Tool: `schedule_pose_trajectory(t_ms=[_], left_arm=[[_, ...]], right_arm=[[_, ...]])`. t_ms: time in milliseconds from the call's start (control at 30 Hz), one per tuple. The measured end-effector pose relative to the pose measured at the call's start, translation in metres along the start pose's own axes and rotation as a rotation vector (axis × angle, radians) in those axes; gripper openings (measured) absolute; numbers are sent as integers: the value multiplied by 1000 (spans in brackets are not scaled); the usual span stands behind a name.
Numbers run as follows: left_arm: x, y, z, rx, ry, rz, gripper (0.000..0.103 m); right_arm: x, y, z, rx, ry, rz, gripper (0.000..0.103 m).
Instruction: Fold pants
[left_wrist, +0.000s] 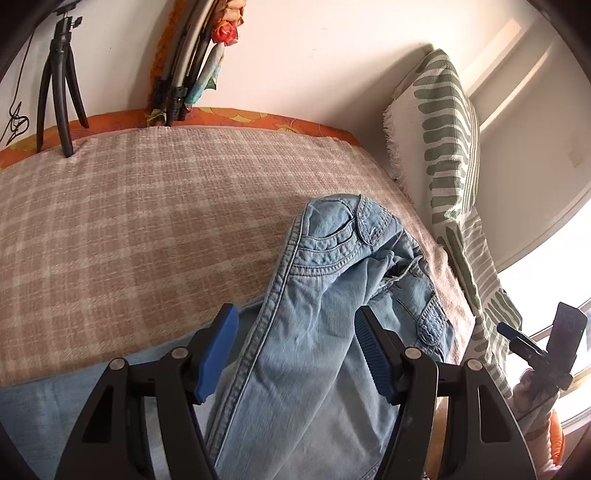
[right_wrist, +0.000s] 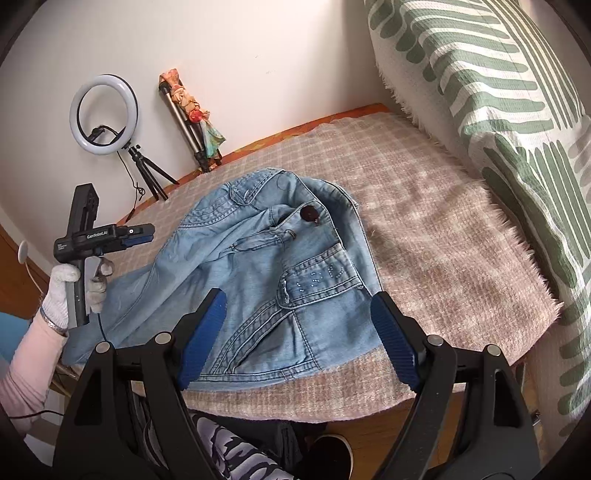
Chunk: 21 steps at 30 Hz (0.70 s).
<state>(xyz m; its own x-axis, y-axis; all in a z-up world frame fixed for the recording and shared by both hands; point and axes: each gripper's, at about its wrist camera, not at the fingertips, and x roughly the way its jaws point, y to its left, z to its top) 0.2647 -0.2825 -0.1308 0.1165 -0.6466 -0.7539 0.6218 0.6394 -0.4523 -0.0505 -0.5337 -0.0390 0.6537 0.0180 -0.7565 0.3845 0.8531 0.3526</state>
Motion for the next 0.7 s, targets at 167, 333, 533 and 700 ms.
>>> schedule_pose_trajectory(t_ms=[167, 333, 533, 700], left_arm=[[23, 7, 15, -47, 22, 4, 63], [40, 13, 16, -103, 44, -21, 63], [55, 15, 13, -173, 47, -106, 63], [60, 1, 12, -146, 36, -137, 56]], right_arm=[[5, -7, 4, 6, 5, 21, 83], [16, -7, 14, 8, 10, 37, 83], [30, -2, 25, -14, 17, 34, 83], [40, 2, 34, -24, 25, 40, 83]])
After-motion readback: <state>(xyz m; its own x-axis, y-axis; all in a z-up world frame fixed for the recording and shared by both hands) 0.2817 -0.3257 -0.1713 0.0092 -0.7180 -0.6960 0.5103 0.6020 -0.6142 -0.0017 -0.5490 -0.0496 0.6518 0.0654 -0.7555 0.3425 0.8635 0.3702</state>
